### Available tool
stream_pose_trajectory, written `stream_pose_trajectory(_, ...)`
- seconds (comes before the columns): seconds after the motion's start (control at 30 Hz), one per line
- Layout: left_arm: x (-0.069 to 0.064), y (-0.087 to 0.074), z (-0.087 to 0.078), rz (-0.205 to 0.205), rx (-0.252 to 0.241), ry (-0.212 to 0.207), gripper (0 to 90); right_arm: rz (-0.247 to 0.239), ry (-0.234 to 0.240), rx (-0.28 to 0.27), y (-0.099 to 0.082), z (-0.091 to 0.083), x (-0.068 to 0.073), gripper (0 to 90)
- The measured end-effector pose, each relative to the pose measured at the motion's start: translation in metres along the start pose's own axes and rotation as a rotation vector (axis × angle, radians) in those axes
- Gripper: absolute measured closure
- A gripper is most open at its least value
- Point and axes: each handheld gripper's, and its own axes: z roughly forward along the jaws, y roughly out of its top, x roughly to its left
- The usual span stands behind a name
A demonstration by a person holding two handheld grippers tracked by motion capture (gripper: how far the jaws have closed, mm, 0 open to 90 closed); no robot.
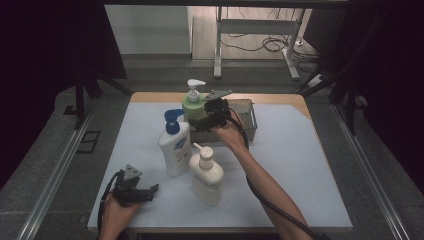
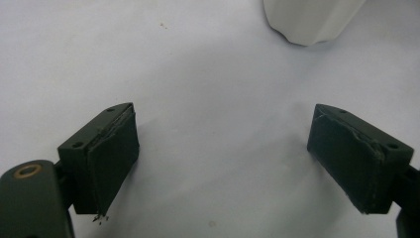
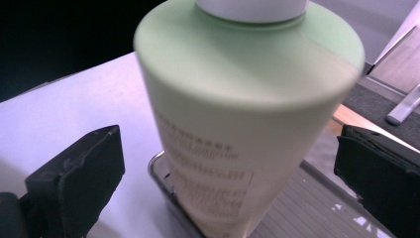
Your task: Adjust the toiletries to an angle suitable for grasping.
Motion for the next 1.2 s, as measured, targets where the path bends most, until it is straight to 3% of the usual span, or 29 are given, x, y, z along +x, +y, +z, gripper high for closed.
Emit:
stream_pose_trajectory(0.5, 0.000, 0.000, 0.000, 0.000, 0.001, -0.001, 12.2, 0.025, 0.031, 0.032, -0.015, -0.032, -0.004, 0.0)
stream_pose_trajectory(1.2, 0.000, 0.000, 0.000, 0.000, 0.001, 0.000, 12.2, -0.009, 0.010, 0.048, -0.042, -0.083, 0.000, 0.0)
